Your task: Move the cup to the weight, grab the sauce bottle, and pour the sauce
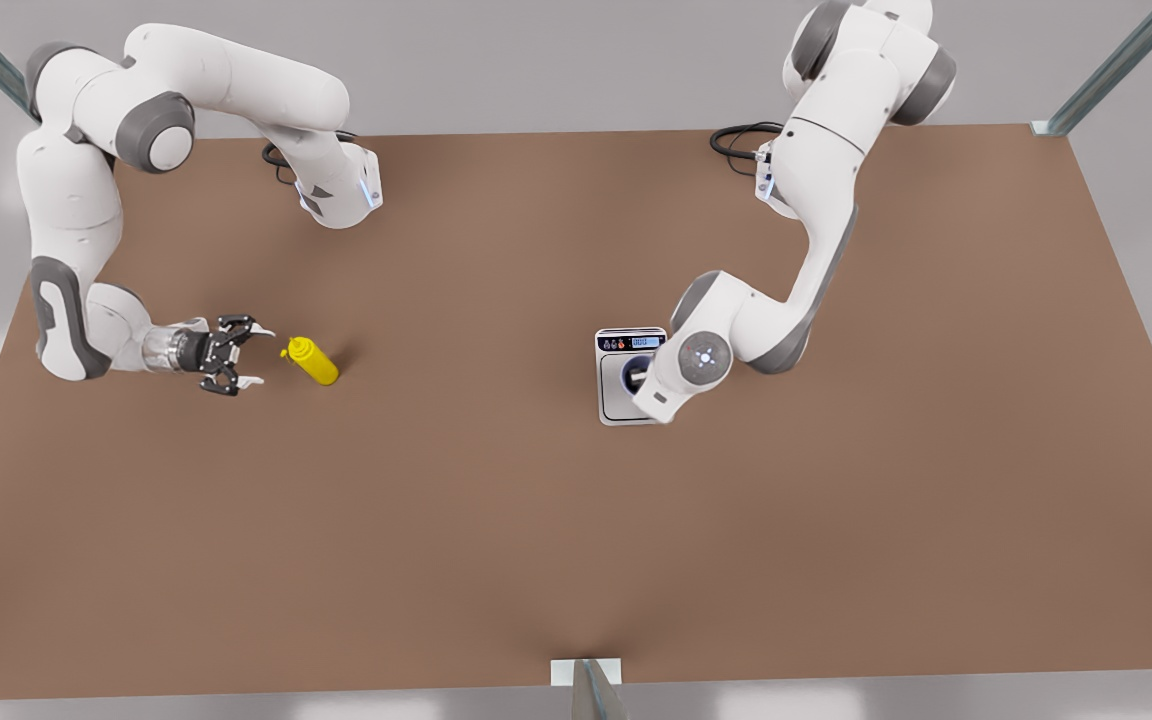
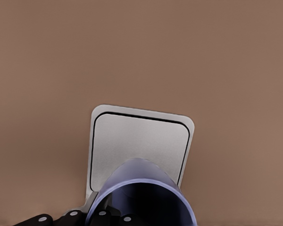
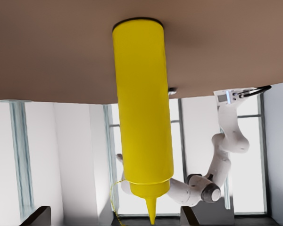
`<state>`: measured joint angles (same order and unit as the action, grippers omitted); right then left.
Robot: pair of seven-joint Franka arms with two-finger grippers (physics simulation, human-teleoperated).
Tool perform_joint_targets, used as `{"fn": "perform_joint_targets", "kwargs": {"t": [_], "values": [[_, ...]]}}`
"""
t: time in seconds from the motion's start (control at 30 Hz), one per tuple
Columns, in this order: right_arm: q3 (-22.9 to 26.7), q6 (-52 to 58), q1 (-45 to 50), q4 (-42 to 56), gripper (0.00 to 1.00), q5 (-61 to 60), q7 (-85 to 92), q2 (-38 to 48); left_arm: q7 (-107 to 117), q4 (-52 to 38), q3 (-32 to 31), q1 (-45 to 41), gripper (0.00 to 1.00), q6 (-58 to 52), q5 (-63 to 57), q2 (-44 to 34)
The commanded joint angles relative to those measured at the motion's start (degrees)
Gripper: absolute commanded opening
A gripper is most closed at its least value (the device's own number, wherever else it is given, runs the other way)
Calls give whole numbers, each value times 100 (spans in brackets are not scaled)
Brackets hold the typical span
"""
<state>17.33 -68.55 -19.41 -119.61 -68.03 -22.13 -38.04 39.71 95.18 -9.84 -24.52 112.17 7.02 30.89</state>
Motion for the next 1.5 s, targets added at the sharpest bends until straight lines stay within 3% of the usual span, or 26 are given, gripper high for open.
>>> {"fn": "perform_joint_targets", "kwargs": {"t": [0.0,0.33,0.43,0.6,0.73,0.77,0.9,0.97,1.07,1.13,1.23,1.4,1.47], "values": [[-19,0,-2,-10,100,1,-2,-1,-7,1,0,0,21,15,229,4],[-493,-185,7,-19,100,220,-20,-124,-86,722,-79,0,22,903,291,-84],[-529,-237,16,-19,100,220,-20,-168,-86,713,-88,0,56,956,291,-83],[-661,-413,16,-10,100,317,24,-177,-86,704,-88,0,62,1009,291,-92],[-783,-791,16,-1,100,554,59,-203,-86,713,-88,9,83,1000,291,-145],[-819,-914,16,8,100,581,51,-203,-86,704,-88,9,97,1000,291,-163],[-994,-1204,16,-1,96,651,59,-203,-112,695,-79,9,99,921,247,-180],[-1074,-1266,16,-1,89,642,130,-203,-95,695,-62,17,99,886,229,-233],[-1144,-1266,16,-1,62,642,138,-203,-113,704,-53,35,99,719,90,-242],[-1144,-1266,16,-1,38,642,138,-195,-104,704,-53,35,99,534,27,-268],[-1144,-1257,16,-1,21,642,182,-186,-33,660,-53,26,99,455,27,-294],[-1144,-1239,60,43,21,633,226,-10,-42,221,-9,61,99,-89,36,-330],[-1144,-1231,86,183,21,633,-195,218,-104,-851,351,105,100,-1565,71,-303]]}}
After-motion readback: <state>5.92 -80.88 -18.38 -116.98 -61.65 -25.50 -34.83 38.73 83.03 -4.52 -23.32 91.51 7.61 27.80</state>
